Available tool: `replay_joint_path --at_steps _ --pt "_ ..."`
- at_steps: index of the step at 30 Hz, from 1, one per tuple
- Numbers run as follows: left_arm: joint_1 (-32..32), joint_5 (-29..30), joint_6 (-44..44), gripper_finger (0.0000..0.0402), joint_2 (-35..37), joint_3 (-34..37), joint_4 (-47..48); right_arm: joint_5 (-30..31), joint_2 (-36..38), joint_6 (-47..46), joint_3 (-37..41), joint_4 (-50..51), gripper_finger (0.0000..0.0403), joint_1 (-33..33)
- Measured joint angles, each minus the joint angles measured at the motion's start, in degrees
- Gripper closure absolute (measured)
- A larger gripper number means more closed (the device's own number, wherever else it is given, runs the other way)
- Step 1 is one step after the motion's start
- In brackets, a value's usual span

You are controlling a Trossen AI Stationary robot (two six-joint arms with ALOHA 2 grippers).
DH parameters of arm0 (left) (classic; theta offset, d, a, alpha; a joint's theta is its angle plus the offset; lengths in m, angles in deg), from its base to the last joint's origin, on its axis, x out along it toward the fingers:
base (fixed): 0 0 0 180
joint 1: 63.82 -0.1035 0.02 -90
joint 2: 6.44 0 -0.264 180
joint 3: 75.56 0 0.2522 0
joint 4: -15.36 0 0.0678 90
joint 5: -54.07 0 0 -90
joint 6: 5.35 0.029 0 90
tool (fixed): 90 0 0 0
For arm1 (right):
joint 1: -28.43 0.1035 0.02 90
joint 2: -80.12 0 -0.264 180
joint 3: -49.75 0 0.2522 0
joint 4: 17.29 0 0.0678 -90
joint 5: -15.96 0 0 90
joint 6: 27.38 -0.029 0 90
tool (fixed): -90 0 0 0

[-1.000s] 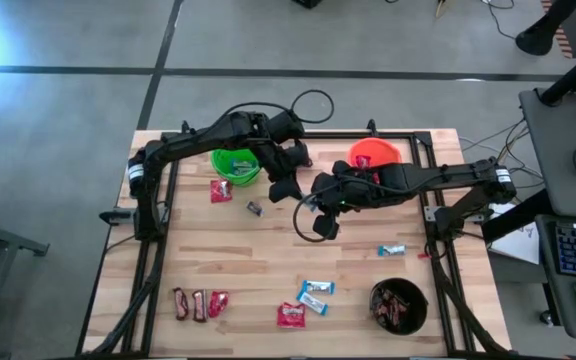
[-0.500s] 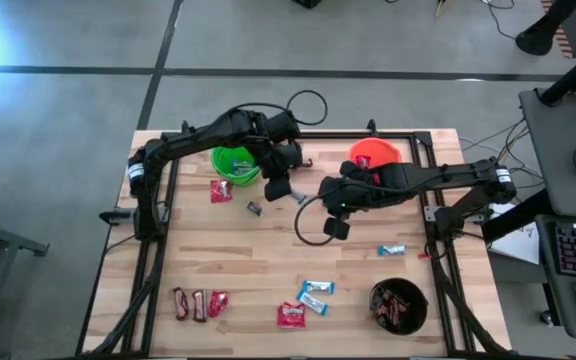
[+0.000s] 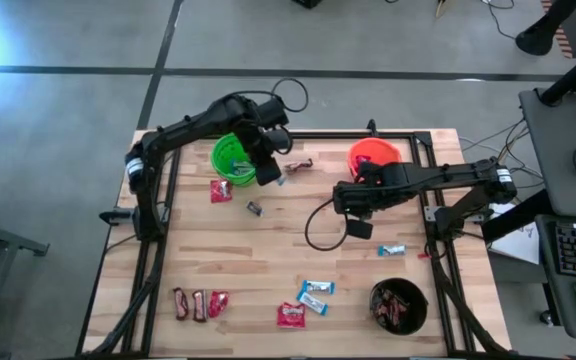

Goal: Sort candy
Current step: Put the white candy into the green bucket

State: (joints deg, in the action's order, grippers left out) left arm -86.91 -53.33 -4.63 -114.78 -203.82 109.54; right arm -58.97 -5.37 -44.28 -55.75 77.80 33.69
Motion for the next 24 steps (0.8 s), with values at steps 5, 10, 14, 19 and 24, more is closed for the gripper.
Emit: replay_joint_path --at_steps 5,10,14,19,24 --pt "-3.1 0.4 2.1 0.0393 0.4 0.0 1.9 0.0 0.0 -0.1 0.0 -0.2 0.0335 0.0" --pt "-6.6 0.5 5.6 0.0393 0.4 0.0 4.4 -0.1 0.0 -4.3 0.0 -0.2 0.0335 0.0" --pt "-9.0 0.6 9.1 0.0393 0.5 0.0 5.9 -0.5 0.0 -7.8 0.0 -0.2 0.0335 0.2" --pt "-12.2 2.8 13.7 0.0393 0.5 0.0 6.7 -0.5 0.0 -10.9 0.0 -1.3 0.0335 0.6" --pt "-16.5 3.2 15.7 0.0393 0.5 0.0 8.3 -0.5 0.0 -12.9 0.0 -1.6 0.0335 0.6"
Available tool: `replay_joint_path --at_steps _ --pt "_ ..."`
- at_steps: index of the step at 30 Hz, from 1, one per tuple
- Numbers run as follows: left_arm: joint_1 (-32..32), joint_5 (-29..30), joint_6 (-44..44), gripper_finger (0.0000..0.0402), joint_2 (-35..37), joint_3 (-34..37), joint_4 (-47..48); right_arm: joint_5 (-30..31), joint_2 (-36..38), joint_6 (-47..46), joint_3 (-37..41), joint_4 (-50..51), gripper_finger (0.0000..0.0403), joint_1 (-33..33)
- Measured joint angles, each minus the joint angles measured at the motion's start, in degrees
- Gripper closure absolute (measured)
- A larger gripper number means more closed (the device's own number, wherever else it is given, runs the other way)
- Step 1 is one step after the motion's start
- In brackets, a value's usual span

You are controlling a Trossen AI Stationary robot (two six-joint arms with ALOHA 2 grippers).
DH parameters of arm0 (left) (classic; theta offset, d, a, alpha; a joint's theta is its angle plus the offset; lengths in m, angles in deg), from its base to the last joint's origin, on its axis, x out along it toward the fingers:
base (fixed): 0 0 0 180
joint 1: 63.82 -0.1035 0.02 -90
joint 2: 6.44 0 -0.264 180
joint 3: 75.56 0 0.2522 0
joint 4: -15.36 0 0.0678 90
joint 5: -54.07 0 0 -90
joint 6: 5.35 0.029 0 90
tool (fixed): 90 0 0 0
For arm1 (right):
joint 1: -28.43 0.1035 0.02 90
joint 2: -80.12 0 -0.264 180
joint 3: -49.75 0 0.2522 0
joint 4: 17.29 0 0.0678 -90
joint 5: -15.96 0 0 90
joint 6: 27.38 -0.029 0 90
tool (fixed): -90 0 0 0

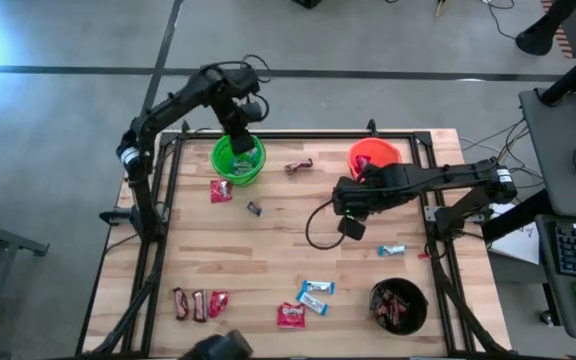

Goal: Sort candy
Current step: Put the white candy into the green bucket

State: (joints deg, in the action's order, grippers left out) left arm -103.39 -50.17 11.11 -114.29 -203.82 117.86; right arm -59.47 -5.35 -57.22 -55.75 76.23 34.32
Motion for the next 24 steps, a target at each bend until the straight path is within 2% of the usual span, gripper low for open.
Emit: replay_joint_path --at_steps 10,17,24 --pt "-5.0 0.4 3.3 0.0393 0.0 0.0 1.3 0.5 0.0 -0.1 0.0 -2.5 0.0335 0.0" --pt "-5.7 9.4 3.2 0.0392 0.0 0.5 1.3 0.5 0.0 0.0 0.0 -2.4 0.0335 0.0" --pt "-5.7 9.6 3.0 0.0366 0.0 2.1 1.3 0.5 0.0 0.1 0.0 -2.7 0.0335 0.0"
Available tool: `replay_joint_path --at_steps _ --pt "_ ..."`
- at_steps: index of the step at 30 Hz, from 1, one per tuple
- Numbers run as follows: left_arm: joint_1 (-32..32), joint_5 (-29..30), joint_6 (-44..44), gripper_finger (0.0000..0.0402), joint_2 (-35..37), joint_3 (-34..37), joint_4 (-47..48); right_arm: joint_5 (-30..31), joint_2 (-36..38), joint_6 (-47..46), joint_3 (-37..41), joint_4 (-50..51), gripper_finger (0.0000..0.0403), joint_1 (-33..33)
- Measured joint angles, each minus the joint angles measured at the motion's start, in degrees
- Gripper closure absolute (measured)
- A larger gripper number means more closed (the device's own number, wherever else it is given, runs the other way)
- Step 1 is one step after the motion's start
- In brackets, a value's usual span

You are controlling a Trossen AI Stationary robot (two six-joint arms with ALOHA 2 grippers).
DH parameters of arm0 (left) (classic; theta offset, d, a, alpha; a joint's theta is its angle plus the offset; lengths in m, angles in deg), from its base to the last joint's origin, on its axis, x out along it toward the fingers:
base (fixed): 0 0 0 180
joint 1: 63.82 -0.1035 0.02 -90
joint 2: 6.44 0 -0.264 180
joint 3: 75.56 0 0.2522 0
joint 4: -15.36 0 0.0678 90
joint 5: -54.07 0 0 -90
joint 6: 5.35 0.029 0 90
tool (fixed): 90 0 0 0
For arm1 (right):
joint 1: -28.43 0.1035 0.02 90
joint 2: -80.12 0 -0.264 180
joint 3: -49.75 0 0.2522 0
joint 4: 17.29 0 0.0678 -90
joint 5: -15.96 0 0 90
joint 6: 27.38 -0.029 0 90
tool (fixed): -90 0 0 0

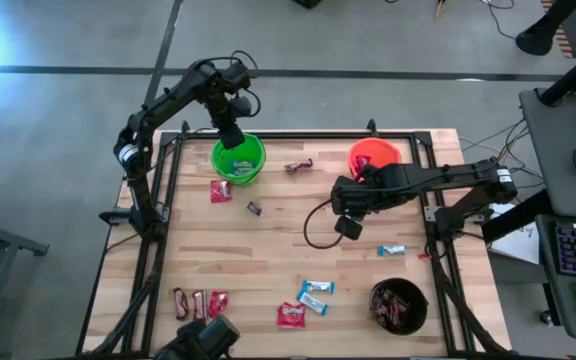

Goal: Sort candy
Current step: Put the white candy into the green bucket

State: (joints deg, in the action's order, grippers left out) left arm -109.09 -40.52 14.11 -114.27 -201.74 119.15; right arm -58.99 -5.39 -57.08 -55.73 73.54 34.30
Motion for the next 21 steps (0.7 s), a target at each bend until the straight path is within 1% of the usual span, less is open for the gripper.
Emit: replay_joint_path --at_steps 4,9,11,16,21 --pt "0.0 0.0 -0.5 0.0341 0.0 0.1 0.0 0.0 0.0 0.2 0.0 -0.1 0.0324 0.0" --pt "0.1 -0.2 -1.9 0.0304 0.0 0.0 0.0 0.0 0.0 0.9 0.0 -0.8 0.0290 0.0" --pt "0.1 -2.0 -2.3 0.0290 0.0 0.0 0.0 0.0 0.0 2.3 0.0 -1.5 0.0278 0.0" --pt "0.6 -13.0 -2.5 0.0270 0.0 0.0 0.0 -0.5 0.0 3.4 0.0 -2.8 0.0262 0.0" --pt "3.1 -13.7 -0.6 0.0271 0.1 0.0 0.0 -2.7 0.0 4.0 0.0 -3.7 0.0260 0.0"
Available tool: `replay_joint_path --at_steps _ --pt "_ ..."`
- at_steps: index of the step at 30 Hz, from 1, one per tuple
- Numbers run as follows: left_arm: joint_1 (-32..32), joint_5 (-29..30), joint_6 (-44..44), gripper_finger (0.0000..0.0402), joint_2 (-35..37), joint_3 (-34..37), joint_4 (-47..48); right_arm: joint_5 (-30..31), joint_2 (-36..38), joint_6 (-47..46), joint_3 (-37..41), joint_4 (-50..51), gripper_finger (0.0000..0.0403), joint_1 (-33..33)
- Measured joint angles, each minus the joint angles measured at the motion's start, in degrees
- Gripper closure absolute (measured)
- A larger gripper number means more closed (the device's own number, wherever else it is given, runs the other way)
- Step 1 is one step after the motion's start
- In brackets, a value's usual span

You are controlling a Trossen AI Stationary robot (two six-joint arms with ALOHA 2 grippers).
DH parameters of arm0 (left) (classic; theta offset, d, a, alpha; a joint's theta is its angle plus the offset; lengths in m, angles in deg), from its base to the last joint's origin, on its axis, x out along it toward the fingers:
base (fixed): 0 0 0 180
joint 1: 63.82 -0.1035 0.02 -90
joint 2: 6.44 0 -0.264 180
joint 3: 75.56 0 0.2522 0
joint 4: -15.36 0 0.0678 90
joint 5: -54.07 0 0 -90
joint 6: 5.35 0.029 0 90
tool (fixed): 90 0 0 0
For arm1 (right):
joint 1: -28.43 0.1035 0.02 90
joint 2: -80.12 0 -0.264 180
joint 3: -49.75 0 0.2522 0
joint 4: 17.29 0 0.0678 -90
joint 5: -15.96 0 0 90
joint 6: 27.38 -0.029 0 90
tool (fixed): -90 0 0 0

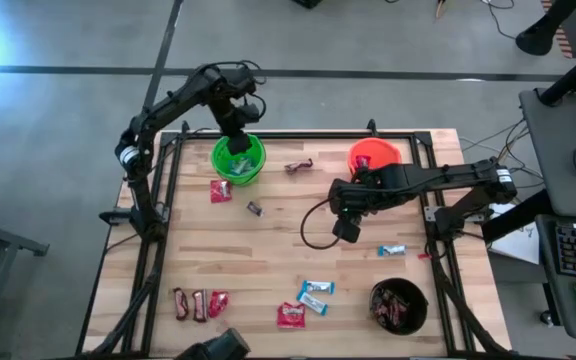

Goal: Sort candy
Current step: Put the white candy into the green bucket

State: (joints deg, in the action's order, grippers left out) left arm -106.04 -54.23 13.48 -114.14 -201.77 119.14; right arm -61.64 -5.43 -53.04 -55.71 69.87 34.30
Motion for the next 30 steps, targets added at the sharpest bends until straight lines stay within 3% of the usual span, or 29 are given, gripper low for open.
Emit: replay_joint_path --at_steps 6,16,30 --pt "4.6 0.1 0.3 0.0274 1.0 0.0 0.0 -5.4 0.0 0.1 0.0 -2.8 0.0270 0.0" --pt "10.7 1.9 -1.6 0.0274 6.8 0.0 0.0 -5.5 0.0 -0.5 1.3 -7.1 0.0272 1.8" --pt "18.0 1.9 -6.1 0.0274 16.1 0.0 0.0 -12.0 0.0 -0.9 13.4 -20.8 0.0247 5.4"
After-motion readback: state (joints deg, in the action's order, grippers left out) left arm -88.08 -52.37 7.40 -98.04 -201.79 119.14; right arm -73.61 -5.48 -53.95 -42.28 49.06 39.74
